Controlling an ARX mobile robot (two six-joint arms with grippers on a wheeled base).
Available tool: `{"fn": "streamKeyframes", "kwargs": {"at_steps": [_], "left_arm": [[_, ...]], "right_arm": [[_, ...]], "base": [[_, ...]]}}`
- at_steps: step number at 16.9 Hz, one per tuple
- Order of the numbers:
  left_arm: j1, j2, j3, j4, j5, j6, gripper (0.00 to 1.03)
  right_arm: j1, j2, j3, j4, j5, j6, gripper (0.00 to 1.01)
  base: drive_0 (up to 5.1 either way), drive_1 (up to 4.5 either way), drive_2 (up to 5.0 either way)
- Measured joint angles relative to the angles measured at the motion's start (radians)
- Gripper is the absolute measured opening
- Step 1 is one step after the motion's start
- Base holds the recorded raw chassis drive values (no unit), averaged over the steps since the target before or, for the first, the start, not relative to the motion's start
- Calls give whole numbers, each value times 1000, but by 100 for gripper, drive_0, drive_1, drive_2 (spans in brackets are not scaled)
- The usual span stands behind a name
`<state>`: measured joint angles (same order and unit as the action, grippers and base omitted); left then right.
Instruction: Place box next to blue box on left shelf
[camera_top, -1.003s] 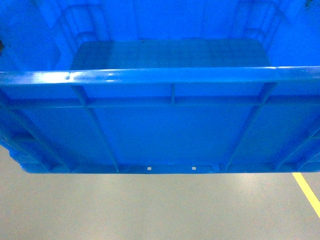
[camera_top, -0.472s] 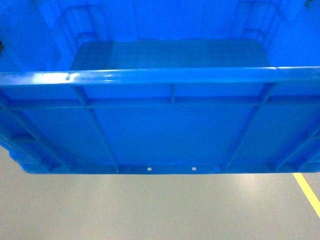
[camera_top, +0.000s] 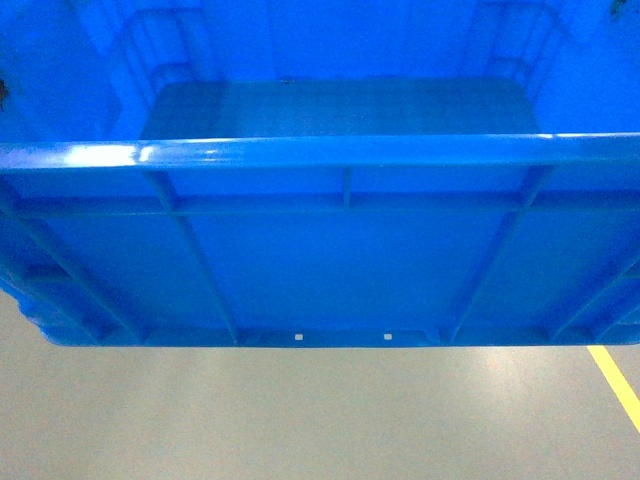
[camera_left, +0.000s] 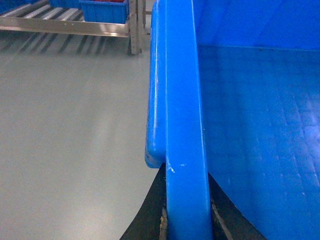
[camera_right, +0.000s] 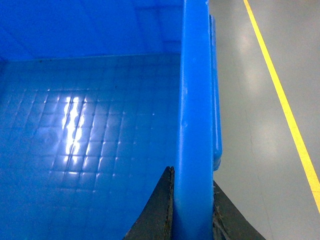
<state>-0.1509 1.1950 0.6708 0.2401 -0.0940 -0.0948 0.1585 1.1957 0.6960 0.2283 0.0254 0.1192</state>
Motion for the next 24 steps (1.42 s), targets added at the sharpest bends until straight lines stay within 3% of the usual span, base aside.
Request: {"fn": "streamKeyframes", "kwargs": {"at_steps": [24], "left_arm": [[0, 0, 0, 0, 0, -2, 7]], "right_arm": [[0, 0, 0, 0, 0, 0, 9]], "base": [[1, 425, -423]]}}
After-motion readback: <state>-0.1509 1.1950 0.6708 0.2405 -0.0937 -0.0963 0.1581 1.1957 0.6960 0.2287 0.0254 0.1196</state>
